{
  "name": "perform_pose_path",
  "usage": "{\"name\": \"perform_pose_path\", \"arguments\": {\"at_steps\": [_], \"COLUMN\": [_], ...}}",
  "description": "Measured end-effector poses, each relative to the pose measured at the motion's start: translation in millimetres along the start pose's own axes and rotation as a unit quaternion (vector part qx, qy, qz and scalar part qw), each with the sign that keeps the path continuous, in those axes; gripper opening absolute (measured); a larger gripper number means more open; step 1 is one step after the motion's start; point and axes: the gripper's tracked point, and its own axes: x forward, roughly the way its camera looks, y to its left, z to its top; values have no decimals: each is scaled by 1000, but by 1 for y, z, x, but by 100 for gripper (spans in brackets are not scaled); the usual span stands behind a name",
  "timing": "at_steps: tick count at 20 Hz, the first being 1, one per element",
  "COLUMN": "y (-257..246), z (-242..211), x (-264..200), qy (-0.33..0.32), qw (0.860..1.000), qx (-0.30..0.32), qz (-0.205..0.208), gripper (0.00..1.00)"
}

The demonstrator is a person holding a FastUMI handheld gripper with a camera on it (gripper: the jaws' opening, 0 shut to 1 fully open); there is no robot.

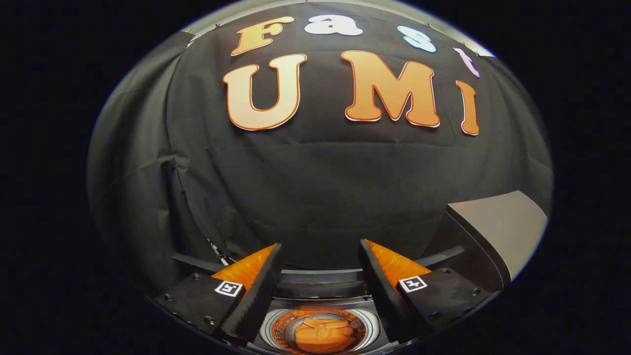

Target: Put the clothes into the washing machine and then close the washing machine lid.

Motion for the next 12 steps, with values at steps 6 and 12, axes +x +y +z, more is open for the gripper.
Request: {"name": "perform_pose_path", "arguments": {"at_steps": [6,12], "y": [-1,-1], "z": [-8,-18], "x": [-13,-25], "qy": [-12,-15], "qw": [1000,1000], "qx": [-1,0], "qz": [-1,-5], "gripper": [99,99]}}
